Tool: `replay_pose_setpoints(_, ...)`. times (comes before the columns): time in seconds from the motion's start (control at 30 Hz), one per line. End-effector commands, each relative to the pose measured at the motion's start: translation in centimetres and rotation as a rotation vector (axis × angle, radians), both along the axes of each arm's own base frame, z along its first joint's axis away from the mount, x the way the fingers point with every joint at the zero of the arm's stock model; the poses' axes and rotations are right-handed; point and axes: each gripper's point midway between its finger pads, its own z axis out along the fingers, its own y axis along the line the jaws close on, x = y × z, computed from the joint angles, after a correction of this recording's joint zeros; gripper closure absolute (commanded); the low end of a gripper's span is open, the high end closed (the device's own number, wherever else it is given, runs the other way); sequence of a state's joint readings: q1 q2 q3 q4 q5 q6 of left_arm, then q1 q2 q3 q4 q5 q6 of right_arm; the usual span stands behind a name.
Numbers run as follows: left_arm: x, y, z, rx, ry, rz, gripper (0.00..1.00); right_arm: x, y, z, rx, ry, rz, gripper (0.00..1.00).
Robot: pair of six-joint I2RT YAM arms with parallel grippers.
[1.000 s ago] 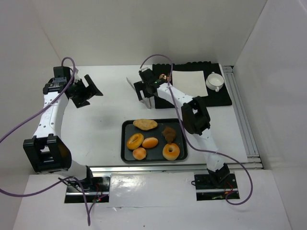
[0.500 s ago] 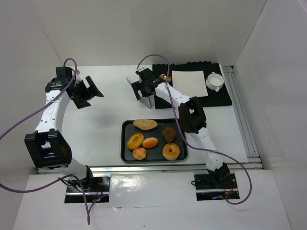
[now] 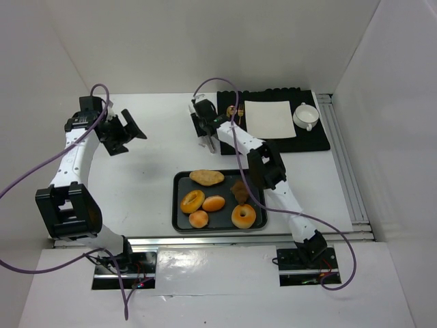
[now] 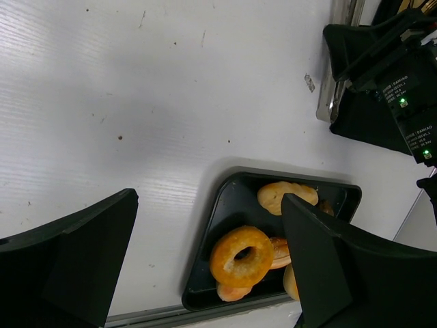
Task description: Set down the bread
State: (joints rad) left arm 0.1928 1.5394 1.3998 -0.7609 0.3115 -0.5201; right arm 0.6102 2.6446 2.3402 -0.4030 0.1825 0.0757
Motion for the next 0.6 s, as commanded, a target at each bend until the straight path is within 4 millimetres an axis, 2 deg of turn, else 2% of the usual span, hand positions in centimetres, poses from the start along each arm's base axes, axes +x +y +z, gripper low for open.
replay_pose_setpoints(0.0,0.1,0.3,0.5,0.023,-0.04,-0.018,0.0,1.0,0.2,1.0,-0.02,-0.061,-0.03,0.55)
replay_pose_setpoints(0.03,0.1,0.3,0.5,0.023,-0.04,-0.018,0.0,0.7,0.8,1.9,-0.011,-0.072,-0.02,0.65)
replay_pose_setpoints(0.13,0.1,0.1,0.6,0.016,-0.041,-0.024,0.0,0.3,2.3,6.6,0.046,-0.136,0.005,0.72)
replay_pose_setpoints(0.17,0.1,0.1,0.6,0.016,-0.041,-0.024,0.0,0.2,2.5,9.6,0.077,-0.169,0.012,0.74)
replay_pose_setpoints(0.2,0.1,0.0,0.6,0.007,-0.043,-0.03,0.0,0.1,2.6,11.4,0.105,-0.186,0.014,0.74)
replay_pose_setpoints(0.23,0.1,0.0,0.6,0.007,-0.043,-0.03,0.0,-0.7,3.3,13.2,0.128,-0.194,0.04,0.74)
replay_pose_setpoints(0.27,0.0,0.0,1.0,0.009,-0.054,-0.03,0.0,-1.4,3.0,16.8,0.166,-0.222,0.042,0.74)
replay_pose_setpoints(0.33,-0.1,-0.2,1.5,0.005,-0.067,-0.035,0.0,-3.3,2.4,17.8,0.174,-0.178,0.067,0.74)
replay_pose_setpoints(0.37,-0.2,-0.2,1.9,0.007,-0.079,-0.035,0.0,-4.8,1.6,21.5,0.211,-0.196,0.069,0.74)
replay_pose_setpoints(0.4,-0.2,-0.2,1.9,0.007,-0.079,-0.035,0.0,-6.5,0.7,19.5,0.176,-0.131,0.081,0.74)
replay_pose_setpoints(0.47,-0.3,-0.3,2.3,0.009,-0.09,-0.035,0.0,-9.9,-0.4,19.2,0.178,-0.057,0.094,0.74)
replay_pose_setpoints(0.5,-0.4,-0.5,2.6,0.003,-0.101,-0.042,0.0,-12.8,-2.3,19.1,0.171,-0.014,0.097,0.74)
replay_pose_setpoints(0.53,-0.4,-0.6,2.7,-0.004,-0.102,-0.047,0.0,-14.6,-3.4,18.6,0.173,0.026,0.088,0.74)
replay_pose_setpoints(0.57,-0.6,-0.6,2.3,-0.007,-0.092,-0.047,0.0,-17.1,-4.3,21.4,0.213,0.009,0.102,0.74)
